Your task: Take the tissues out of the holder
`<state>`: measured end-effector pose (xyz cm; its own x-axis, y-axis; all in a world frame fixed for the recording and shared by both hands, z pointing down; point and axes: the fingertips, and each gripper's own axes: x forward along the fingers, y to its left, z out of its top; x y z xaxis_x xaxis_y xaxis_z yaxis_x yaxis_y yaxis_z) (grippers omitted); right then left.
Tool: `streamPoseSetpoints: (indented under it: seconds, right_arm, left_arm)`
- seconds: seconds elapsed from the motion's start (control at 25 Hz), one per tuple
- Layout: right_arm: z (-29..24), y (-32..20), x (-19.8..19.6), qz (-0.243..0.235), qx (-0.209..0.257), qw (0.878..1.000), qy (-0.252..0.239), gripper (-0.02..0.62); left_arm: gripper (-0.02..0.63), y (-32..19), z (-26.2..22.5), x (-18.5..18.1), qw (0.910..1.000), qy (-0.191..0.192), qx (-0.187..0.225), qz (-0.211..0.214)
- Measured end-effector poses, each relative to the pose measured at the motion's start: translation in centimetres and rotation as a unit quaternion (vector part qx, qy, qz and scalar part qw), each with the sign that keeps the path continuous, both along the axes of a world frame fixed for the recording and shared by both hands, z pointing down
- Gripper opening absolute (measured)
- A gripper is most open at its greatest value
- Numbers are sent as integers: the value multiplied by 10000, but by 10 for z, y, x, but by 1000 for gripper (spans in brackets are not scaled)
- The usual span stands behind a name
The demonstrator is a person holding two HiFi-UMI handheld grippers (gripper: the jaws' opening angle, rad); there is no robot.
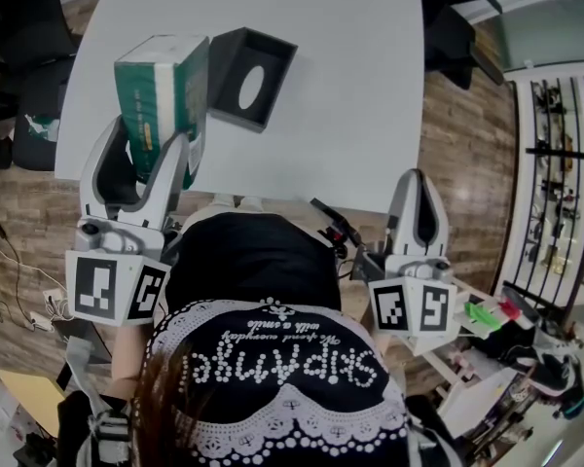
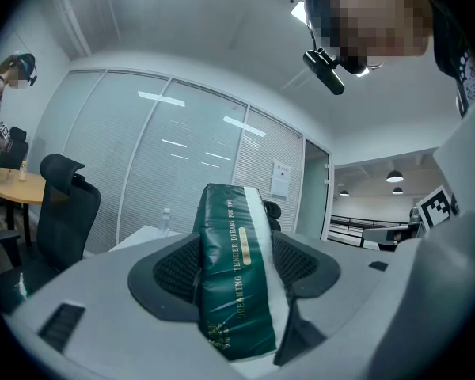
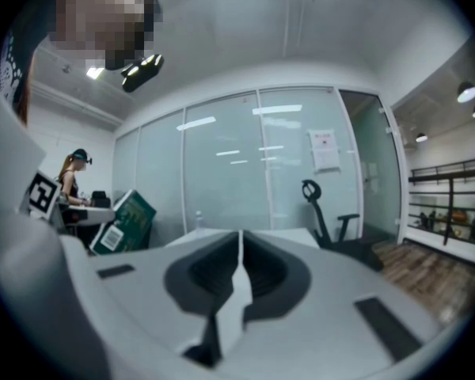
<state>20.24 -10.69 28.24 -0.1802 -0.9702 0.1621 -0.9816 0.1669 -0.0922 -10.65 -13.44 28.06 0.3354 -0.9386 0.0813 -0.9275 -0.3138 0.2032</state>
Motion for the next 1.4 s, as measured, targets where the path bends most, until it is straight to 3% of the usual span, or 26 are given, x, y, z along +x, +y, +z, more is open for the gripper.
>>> streamPoseSetpoints:
  seconds: [1.4]
  right_arm:
    - [-3,-8,-9,-93,-28,9999,42,37]
  left_arm:
    - [310,-5,-2,-3,10000,57,-16,-1]
